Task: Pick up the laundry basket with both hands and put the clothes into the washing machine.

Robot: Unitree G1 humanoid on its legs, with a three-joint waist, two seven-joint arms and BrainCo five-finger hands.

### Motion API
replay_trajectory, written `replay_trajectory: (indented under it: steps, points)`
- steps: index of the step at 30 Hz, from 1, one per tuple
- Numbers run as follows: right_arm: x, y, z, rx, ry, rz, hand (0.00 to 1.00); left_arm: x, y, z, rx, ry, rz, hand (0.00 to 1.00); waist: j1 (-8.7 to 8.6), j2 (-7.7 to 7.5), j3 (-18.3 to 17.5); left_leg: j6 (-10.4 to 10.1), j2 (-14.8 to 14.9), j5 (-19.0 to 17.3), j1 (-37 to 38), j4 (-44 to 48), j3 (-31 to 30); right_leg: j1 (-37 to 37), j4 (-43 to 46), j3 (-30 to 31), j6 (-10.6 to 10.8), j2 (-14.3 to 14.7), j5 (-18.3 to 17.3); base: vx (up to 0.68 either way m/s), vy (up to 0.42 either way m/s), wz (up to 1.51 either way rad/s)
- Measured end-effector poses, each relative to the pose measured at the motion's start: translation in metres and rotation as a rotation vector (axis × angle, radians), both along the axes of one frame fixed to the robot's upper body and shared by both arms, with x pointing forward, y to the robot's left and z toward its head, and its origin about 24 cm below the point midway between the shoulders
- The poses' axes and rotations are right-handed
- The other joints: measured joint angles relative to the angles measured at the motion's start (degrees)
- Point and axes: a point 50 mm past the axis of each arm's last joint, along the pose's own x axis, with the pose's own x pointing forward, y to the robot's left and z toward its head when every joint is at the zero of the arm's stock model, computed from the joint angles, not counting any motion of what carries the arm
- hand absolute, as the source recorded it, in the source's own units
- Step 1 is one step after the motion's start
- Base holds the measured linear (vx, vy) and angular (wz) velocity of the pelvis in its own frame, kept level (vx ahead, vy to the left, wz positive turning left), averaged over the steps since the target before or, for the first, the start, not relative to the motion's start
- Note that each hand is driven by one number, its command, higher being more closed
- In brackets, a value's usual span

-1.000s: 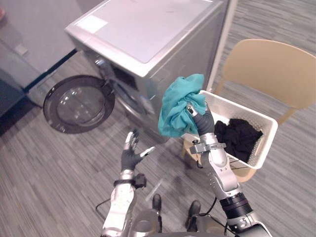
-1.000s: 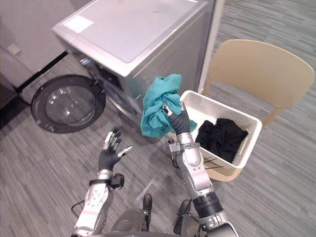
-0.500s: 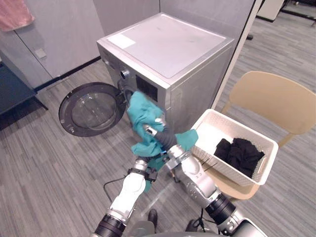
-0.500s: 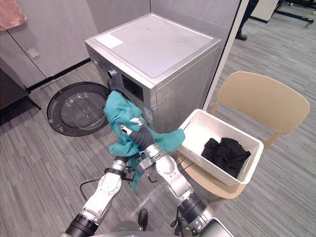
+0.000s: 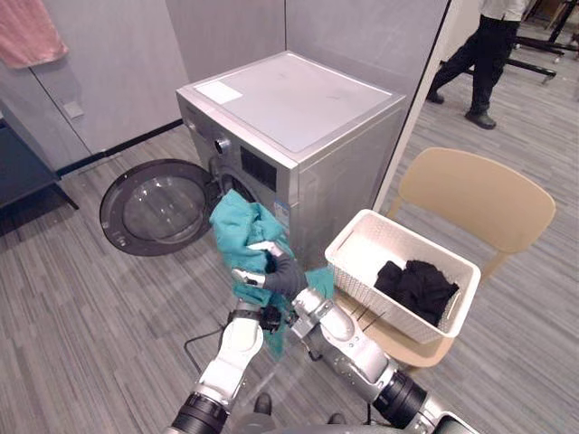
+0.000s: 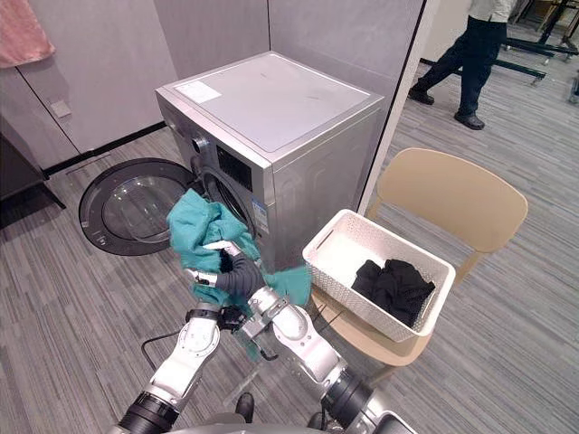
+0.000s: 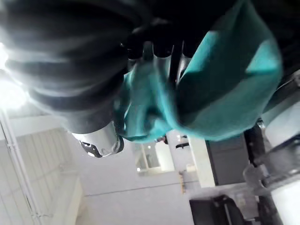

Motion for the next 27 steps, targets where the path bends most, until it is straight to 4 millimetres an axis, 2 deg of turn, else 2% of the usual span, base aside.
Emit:
replay_trajectory:
  steps: [5, 6, 8, 9, 11, 12, 13, 15, 20, 23, 27]
  points:
    - [0.002, -0.044, -0.014, -0.155, -0.069, -0.201, 0.0, -0.004, 0.017, -0.007, -0.062, 0.035, 0.112, 1.0, -0.21, -0.75, -0.5, 0.0, -0.1, 0.0, 0.2, 0.0, 0.6, 0.0, 0.0, 0.4, -0.4, 0.0, 0.2, 0.03, 0.016, -0.04]
    - [0.004, -0.065, -0.019, -0.21, -0.073, -0.289, 0.0, -0.009, 0.025, -0.013, -0.065, 0.058, 0.147, 1.0, -0.18, -0.75, -0.5, 0.0, -0.2, 0.0, 0.5, -0.2, 0.9, 0.0, 0.0, 0.8, -0.4, -0.1, 0.2, 0.05, 0.033, -0.12]
    - [0.005, -0.089, -0.028, -0.285, -0.067, -0.393, 0.0, -0.016, 0.036, -0.022, -0.067, 0.092, 0.196, 1.0, -0.14, -0.75, -0.5, 0.0, -0.2, 0.0, 1.1, -0.8, 1.5, 0.0, 0.0, 1.3, -0.4, -0.1, 0.2, 0.04, 0.024, -0.13]
    - [0.002, -0.111, -0.037, -0.353, -0.049, -0.473, 0.0, -0.023, 0.045, -0.033, -0.056, 0.14, 0.227, 1.0, -0.32, -0.75, -0.5, 0.0, -0.2, 0.0, 1.2, -0.9, 1.5, 0.0, 0.2, 1.5, -0.4, -0.1, 0.2, 0.03, 0.022, -0.07]
    - [-0.004, -0.132, -0.047, -0.41, -0.014, -0.541, 0.0, -0.031, 0.056, -0.047, -0.037, 0.201, 0.255, 1.0, -0.41, -0.74, -0.4, 0.1, -0.2, 0.0, 1.3, -1.0, 1.6, 0.0, 0.3, 1.6, -0.3, -0.1, 0.1, 0.03, 0.02, -0.03]
    - [-0.008, -0.145, -0.058, -0.447, 0.037, -0.579, 0.0, -0.043, 0.067, -0.06, -0.026, 0.267, 0.29, 1.0, -1.24, -0.74, -0.4, 0.0, -0.2, 0.0, 1.5, -1.3, 1.7, 0.1, 0.3, 1.7, -0.3, -0.1, 0.1, 0.02, 0.012, -0.04]
    - [-0.01, -0.149, -0.063, -0.461, 0.058, -0.589, 0.0, -0.047, 0.072, -0.064, -0.023, 0.287, 0.304, 1.0, -1.52, -0.74, -0.4, 0.0, -0.1, 0.0, 1.6, -1.3, 1.7, 0.0, 0.3, 1.7, -0.3, 0.0, 0.1, 0.02, 0.012, -0.08]
    - [-0.02, -0.166, -0.093, -0.523, 0.196, -0.625, 0.0, -0.064, 0.086, -0.084, -0.019, 0.39, 0.352, 1.0, -1.62, -0.71, -0.4, 0.0, 0.0, 0.0, 1.9, -1.5, 2.3, 0.0, 0.2, 2.3, -0.3, 0.1, 0.1, 0.0, 0.012, -0.12]
    - [-0.045, -0.181, -0.145, -0.627, 0.451, -0.594, 0.0, -0.088, 0.102, -0.113, -0.017, 0.552, 0.406, 1.0, -1.64, -0.29, -0.2, 0.2, 0.0, -0.2, 1.8, -1.5, 2.7, -0.2, 0.2, 2.6, 0.3, 0.0, -0.3, 0.0, 0.006, -0.04]
    - [-0.058, -0.188, -0.166, -0.673, 0.568, -0.597, 0.0, -0.103, 0.109, -0.129, -0.02, 0.646, 0.439, 1.0, -1.77, 0.08, 0.5, 0.2, -0.1, -0.2, 1.3, -1.0, 2.0, -0.2, 0.3, 1.8, 0.5, -0.2, -0.4, 0.0, 0.008, 0.1]
    - [-0.063, -0.198, -0.182, -0.754, 0.646, -0.61, 0.0, -0.103, 0.106, -0.134, -0.042, 0.675, 0.445, 1.0, -2.08, 1.21, 3.4, 0.3, -1.3, -0.2, -3.0, 2.1, -2.1, -2.1, 3.5, -3.0, 0.6, -1.9, -2.2, -0.04, 0.018, 0.64]
